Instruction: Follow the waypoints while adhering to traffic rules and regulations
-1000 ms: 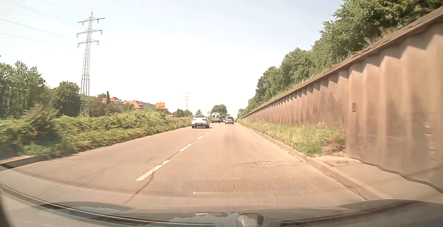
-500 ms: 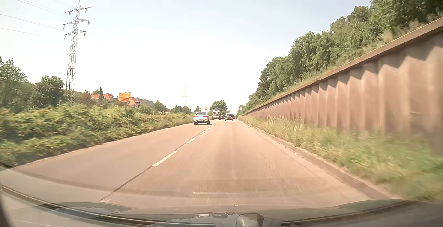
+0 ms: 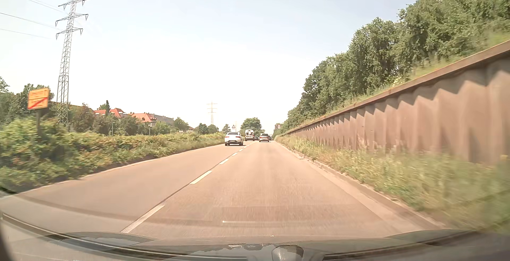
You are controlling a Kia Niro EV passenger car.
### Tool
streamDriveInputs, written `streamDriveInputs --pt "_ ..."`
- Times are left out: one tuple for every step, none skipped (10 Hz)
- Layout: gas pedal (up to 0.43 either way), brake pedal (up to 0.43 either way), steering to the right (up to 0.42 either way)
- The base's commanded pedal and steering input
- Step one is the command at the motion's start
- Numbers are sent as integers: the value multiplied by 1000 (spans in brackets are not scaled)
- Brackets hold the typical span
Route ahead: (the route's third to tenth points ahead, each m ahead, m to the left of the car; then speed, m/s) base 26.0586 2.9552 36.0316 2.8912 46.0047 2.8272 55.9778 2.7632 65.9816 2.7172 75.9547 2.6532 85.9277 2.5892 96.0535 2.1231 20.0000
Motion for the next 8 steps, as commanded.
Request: streamDriveInputs --pt "177 0 0" --pt "177 0 0" --pt "177 0 0" --pt "177 0 0" --pt "177 0 0" --pt "177 0 0" --pt "177 0 0" --pt "177 0 0"
